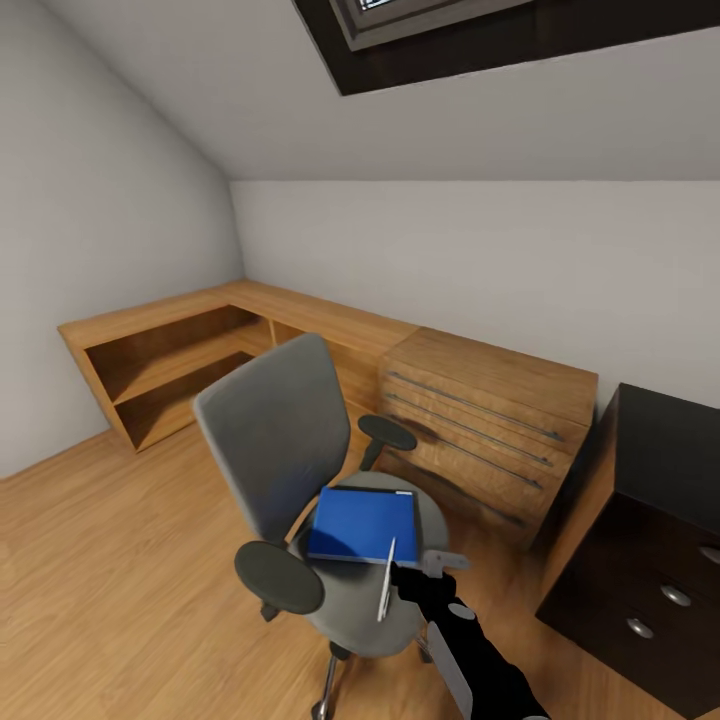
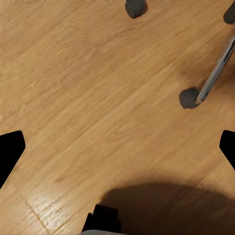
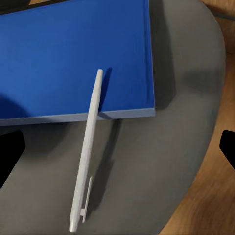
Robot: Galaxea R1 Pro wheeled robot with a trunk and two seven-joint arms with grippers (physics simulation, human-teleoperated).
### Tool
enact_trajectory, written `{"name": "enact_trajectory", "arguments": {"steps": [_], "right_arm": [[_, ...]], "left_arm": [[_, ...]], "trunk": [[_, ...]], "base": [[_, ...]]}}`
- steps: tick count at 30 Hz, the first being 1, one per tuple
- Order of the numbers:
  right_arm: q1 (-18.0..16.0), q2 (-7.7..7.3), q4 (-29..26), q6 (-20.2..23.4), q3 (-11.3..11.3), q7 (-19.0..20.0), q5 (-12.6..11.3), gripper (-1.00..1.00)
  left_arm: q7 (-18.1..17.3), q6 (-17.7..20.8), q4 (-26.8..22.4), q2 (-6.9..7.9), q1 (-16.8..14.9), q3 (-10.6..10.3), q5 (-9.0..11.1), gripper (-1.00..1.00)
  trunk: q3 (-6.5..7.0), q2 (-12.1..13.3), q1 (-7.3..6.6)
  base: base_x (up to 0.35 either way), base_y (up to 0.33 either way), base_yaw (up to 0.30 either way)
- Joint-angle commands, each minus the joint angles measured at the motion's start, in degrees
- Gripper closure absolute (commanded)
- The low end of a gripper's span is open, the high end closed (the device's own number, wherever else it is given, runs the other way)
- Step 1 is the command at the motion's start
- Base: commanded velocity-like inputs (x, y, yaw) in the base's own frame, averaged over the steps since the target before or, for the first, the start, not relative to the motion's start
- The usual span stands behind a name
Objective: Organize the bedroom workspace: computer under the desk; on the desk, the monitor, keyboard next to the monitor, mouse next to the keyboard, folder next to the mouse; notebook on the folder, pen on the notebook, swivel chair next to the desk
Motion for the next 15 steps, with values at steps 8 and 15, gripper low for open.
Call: {"name": "enact_trajectory", "arguments": {"steps": [8,15], "right_arm": [[0.0,0.00,-0.1,0.3,0.1,-0.4,-0.4,-1.00],[0.0,0.00,-0.1,0.1,0.0,0.0,-0.4,-1.00]], "left_arm": [[0.0,-0.1,0.0,0.01,0.0,-0.5,0.4,-1.00],[0.1,0.0,0.0,0.01,0.0,-0.5,0.4,-1.00]], "trunk": [[-0.05,0.0,0.00],[-0.05,0.0,0.00]], "base": [[0.000,0.096,0.000],[0.000,0.110,0.000]]}}
